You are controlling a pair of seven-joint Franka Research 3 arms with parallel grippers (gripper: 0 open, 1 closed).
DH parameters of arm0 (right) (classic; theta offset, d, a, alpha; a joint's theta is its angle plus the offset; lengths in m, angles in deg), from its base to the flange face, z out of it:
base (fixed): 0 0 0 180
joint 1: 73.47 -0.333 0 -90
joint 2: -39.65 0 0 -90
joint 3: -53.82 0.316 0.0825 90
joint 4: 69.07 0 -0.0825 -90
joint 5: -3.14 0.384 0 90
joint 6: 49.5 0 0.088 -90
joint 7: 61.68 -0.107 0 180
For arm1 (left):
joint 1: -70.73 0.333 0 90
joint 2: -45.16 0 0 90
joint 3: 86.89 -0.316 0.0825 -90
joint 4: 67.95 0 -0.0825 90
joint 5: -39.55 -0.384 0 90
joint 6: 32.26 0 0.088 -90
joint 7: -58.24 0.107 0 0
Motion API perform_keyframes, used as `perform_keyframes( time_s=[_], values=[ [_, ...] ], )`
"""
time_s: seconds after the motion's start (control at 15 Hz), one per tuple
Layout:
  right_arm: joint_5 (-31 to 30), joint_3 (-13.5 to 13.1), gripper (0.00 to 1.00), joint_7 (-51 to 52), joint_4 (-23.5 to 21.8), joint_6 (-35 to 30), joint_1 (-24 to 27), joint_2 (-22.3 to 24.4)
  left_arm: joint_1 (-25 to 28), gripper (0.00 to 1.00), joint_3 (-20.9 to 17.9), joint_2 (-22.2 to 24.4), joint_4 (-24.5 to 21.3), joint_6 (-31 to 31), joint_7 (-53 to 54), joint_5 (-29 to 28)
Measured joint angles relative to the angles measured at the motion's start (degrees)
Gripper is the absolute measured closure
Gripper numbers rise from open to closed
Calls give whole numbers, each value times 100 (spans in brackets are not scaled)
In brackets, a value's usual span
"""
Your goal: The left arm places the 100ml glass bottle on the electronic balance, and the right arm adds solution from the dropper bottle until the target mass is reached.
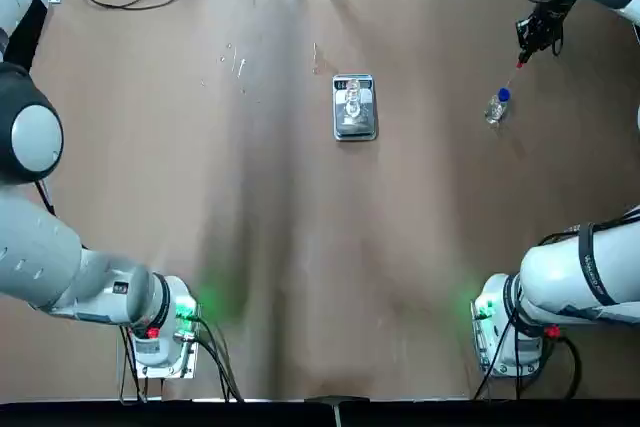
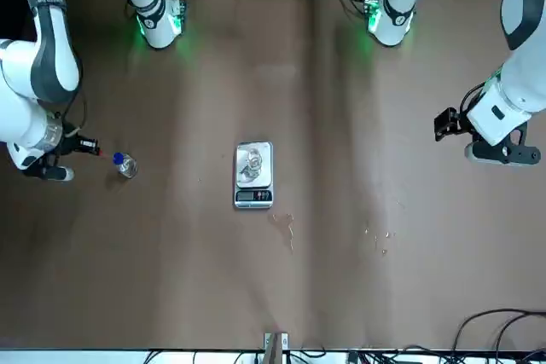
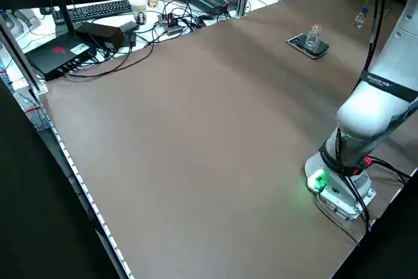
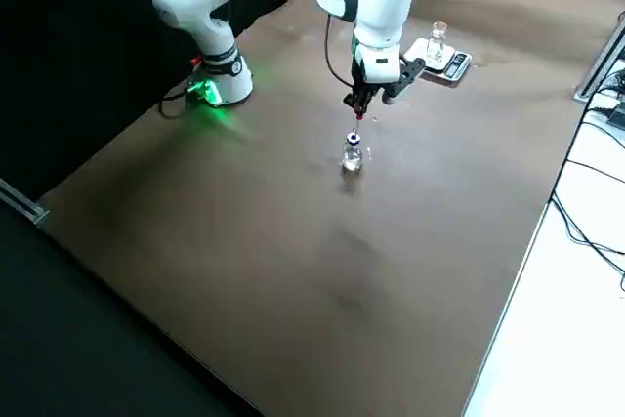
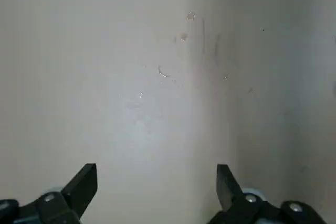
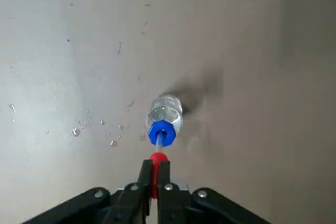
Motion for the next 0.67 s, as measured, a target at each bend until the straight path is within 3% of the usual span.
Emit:
perform_keyframes(
  time_s=[0.67],
  values=[
    [0, 0, 92, 0, 88, -7, 0, 0, 0, 0, 0, 0, 0, 0, 0, 0]
  ],
)
